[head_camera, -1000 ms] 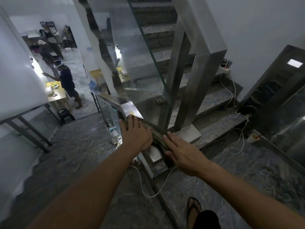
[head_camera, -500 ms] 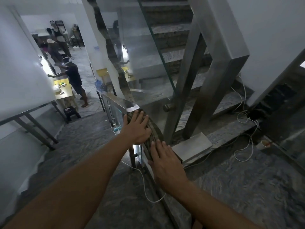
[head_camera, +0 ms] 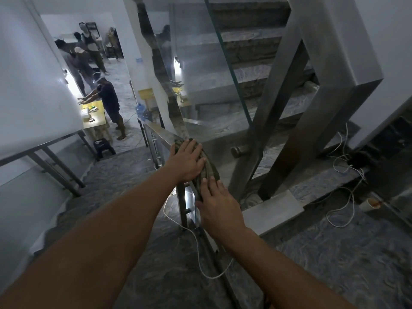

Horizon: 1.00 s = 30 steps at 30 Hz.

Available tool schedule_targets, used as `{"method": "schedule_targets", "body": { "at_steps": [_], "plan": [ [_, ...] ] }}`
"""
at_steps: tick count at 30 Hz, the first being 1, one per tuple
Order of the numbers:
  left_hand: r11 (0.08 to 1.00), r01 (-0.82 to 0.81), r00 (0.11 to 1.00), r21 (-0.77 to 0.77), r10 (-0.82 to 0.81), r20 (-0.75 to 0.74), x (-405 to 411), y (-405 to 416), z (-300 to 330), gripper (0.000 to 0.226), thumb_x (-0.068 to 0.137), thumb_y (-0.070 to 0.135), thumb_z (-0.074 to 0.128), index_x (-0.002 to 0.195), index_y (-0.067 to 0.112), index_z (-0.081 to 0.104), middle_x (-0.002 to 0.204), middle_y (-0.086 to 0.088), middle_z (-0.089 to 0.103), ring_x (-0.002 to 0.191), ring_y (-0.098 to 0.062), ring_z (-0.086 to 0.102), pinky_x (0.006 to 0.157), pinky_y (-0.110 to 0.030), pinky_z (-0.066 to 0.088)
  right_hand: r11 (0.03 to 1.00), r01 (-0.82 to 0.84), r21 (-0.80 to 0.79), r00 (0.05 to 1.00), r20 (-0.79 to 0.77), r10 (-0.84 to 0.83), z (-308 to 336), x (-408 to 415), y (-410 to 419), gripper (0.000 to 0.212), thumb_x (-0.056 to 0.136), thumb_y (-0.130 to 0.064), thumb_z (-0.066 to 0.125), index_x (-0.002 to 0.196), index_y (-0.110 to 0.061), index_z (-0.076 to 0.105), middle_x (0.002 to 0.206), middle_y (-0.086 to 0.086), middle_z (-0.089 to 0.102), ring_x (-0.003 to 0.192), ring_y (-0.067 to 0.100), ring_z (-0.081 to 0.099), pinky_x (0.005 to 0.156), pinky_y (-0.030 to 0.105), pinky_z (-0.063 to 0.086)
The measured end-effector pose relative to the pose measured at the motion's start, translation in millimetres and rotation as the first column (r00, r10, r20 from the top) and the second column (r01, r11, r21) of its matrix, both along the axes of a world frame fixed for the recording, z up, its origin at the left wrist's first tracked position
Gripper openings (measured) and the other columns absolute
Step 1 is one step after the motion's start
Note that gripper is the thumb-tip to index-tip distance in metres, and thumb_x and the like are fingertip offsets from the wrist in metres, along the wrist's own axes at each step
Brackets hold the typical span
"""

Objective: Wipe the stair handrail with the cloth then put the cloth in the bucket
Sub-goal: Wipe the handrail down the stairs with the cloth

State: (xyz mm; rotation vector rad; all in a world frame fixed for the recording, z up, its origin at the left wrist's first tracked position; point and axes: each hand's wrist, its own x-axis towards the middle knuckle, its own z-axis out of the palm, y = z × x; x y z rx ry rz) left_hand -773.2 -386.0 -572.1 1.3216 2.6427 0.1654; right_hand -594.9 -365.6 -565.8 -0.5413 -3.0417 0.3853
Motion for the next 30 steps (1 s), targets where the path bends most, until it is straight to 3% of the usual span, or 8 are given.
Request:
{"method": "schedule_targets", "body": {
  "at_steps": [4, 8, 11, 13, 16, 21, 25, 30],
  "plan": [
    [0.995, -0.053, 0.997, 0.080, 0.048, 0.059, -15, 3, -2, 0.055, 0.098, 0.041, 0.027, 0.147, 0.017, 0.023, 0.156, -0.009, 0.023, 0.145, -0.027, 0.016, 0.118, -0.052, 0.009, 1.000, -0.001, -0.022, 1.000, 0.003, 0.001, -1, -14, 3, 0.066, 0.096, -0.035, 0.042, 0.148, -0.004, 0.015, 0.155, 0.022, 0.023, 0.143, 0.038, 0.021, 0.117, 0.042, 0.017],
    [0.966, -0.185, 0.962, 0.178, 0.141, 0.235, -31, 4, -5, 0.044, 0.096, 0.033, 0.036, 0.133, 0.009, 0.042, 0.138, -0.018, 0.046, 0.131, -0.035, 0.039, 0.112, -0.051, 0.027, 0.999, -0.005, -0.041, 1.000, 0.017, 0.005, 2, -31, 8, 0.064, 0.097, -0.033, 0.041, 0.149, -0.006, 0.014, 0.157, 0.021, 0.019, 0.144, 0.037, 0.017, 0.117, 0.045, 0.017],
    [0.870, -0.376, 0.861, 0.319, 0.200, 0.469, -34, -4, -6, 0.031, 0.096, 0.021, 0.039, 0.117, 0.003, 0.052, 0.118, -0.020, 0.057, 0.109, -0.032, 0.054, 0.096, -0.045, 0.045, 0.998, -0.004, -0.061, 1.000, 0.003, 0.004, 4, -42, 12, 0.061, 0.097, -0.032, 0.042, 0.148, -0.010, 0.018, 0.156, 0.016, 0.022, 0.144, 0.035, 0.019, 0.116, 0.045, 0.020],
    [0.769, -0.526, 0.748, 0.364, 0.214, 0.629, -26, -11, -5, 0.029, 0.098, 0.014, 0.035, 0.118, 0.001, 0.050, 0.115, -0.018, 0.056, 0.098, -0.024, 0.056, 0.083, -0.031, 0.046, 0.998, -0.028, -0.062, 1.000, -0.005, 0.028, 5, -47, 16, 0.059, 0.096, -0.031, 0.043, 0.147, -0.010, 0.022, 0.154, 0.016, 0.027, 0.142, 0.035, 0.022, 0.115, 0.046, 0.022],
    [0.683, -0.648, 0.632, 0.336, 0.237, 0.738, -6, -17, -7, 0.033, 0.097, 0.009, 0.029, 0.120, 0.001, 0.052, 0.118, -0.018, 0.057, 0.104, -0.027, 0.055, 0.087, -0.026, 0.041, 0.995, -0.073, -0.074, 0.997, 0.001, 0.073, 9, -48, 20, 0.056, 0.094, -0.029, 0.045, 0.145, -0.010, 0.027, 0.152, 0.016, 0.031, 0.141, 0.036, 0.026, 0.113, 0.046, 0.024],
    [0.674, -0.715, 0.491, 0.188, 0.291, 0.821, 22, -34, -11, 0.039, 0.099, 0.018, 0.034, 0.123, -0.004, 0.054, 0.132, -0.027, 0.054, 0.121, -0.038, 0.053, 0.104, -0.042, 0.043, 0.981, -0.100, -0.168, 0.995, -0.009, 0.100, 16, -32, 23, 0.050, 0.093, -0.023, 0.049, 0.141, -0.017, 0.036, 0.152, 0.010, 0.035, 0.142, 0.032, 0.027, 0.113, 0.043, 0.025],
    [0.628, -0.760, 0.434, 0.169, 0.297, 0.850, 47, -43, -9, 0.034, 0.098, 0.015, 0.039, 0.116, -0.005, 0.059, 0.124, -0.027, 0.059, 0.104, -0.033, 0.060, 0.091, -0.036, 0.047, 0.976, -0.091, -0.196, 0.996, -0.005, 0.092, 18, -7, 21, 0.045, 0.092, -0.026, 0.051, 0.136, -0.023, 0.041, 0.152, 0.004, 0.037, 0.141, 0.028, 0.030, 0.113, 0.044, 0.028],
    [0.700, -0.706, 0.418, 0.107, 0.290, 0.861, 80, -57, -6, 0.041, 0.098, 0.019, 0.039, 0.126, -0.009, 0.051, 0.133, -0.028, 0.053, 0.117, -0.036, 0.055, 0.103, -0.043, 0.045, 0.981, -0.106, -0.162, 0.994, -0.015, 0.105, 19, 29, 17, 0.040, 0.091, -0.028, 0.052, 0.131, -0.026, 0.047, 0.148, 0.001, 0.043, 0.135, 0.028, 0.041, 0.108, 0.046, 0.037]
  ]
}}
